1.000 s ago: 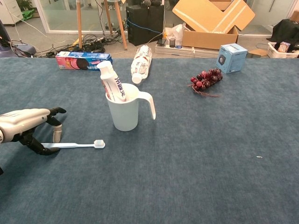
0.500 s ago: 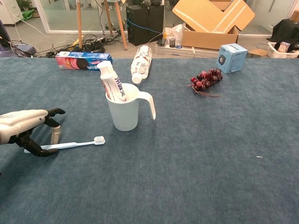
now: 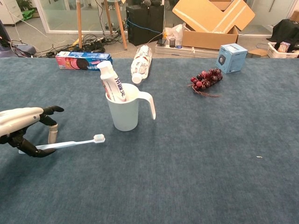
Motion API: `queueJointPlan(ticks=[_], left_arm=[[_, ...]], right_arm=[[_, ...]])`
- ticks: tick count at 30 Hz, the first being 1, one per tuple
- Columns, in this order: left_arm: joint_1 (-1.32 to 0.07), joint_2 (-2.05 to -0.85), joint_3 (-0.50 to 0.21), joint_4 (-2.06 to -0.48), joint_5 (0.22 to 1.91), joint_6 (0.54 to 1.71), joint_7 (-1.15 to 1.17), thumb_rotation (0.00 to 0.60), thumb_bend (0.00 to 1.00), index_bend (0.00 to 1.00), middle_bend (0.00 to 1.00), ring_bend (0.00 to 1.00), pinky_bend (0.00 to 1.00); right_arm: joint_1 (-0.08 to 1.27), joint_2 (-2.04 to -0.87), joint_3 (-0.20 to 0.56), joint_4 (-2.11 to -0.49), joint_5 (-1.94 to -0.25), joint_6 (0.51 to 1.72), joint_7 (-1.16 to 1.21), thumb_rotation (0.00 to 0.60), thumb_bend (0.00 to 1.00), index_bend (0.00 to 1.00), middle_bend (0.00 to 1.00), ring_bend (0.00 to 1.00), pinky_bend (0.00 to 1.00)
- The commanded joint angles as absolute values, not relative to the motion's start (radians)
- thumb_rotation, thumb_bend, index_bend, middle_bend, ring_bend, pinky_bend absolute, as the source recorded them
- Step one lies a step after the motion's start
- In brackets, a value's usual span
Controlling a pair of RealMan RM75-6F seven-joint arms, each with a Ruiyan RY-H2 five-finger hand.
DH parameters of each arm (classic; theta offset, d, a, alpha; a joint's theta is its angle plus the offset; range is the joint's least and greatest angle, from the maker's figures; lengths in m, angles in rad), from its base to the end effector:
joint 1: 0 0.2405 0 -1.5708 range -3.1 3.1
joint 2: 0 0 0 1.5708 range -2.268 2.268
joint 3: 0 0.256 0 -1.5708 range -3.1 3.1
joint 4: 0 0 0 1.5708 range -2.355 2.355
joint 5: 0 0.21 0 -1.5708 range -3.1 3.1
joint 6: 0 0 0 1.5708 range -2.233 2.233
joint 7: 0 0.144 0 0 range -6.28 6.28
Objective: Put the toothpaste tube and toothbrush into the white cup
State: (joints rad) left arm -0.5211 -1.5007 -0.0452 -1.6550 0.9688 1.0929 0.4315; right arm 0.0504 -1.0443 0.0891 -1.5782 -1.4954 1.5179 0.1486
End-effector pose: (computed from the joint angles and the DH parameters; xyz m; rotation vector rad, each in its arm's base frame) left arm -0.2218 0.2634 -0.0138 -1.7034 -1.2154 -0.6996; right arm -0.3233 -0.1787 0.1973 1.3037 -0.8956 0.9636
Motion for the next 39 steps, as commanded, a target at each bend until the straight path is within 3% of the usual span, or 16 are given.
queueJointPlan(ticks=[1,15,25,39], left_arm=[[-0.511,-1.482,-0.039,-1.683,0.988,1.099,0.417,0.600,0.38,0.59,0.00,0.00,0.00],[-0.478,-1.369,-0.027,-1.856,1.101,1.185,0.437,0.600,0.38,0.59,0.00,0.00,0.00],[-0.500,-1.311,-0.063,-1.960,1.136,1.281,0.649,0.600,0.38,0.59,0.00,0.00,0.00],[-0.573,-1.303,-0.132,-2.048,1.077,1.314,0.870,0.600,0.38,0.59,0.00,0.00,0.00]], right_arm=[[0.050,-1.044,0.089,-1.579,-1.496,1.518,0.148,0.600,0.00,0.07,0.05,0.03,0.42],[0.051,-1.045,0.088,-1.580,-1.498,1.519,0.145,0.600,0.00,0.07,0.05,0.03,0.42],[0.046,-1.043,0.086,-1.581,-1.507,1.530,0.151,0.600,0.00,0.07,0.05,0.03,0.42],[0.042,-1.040,0.084,-1.582,-1.515,1.539,0.159,0.600,0.00,0.07,0.05,0.03,0.42]])
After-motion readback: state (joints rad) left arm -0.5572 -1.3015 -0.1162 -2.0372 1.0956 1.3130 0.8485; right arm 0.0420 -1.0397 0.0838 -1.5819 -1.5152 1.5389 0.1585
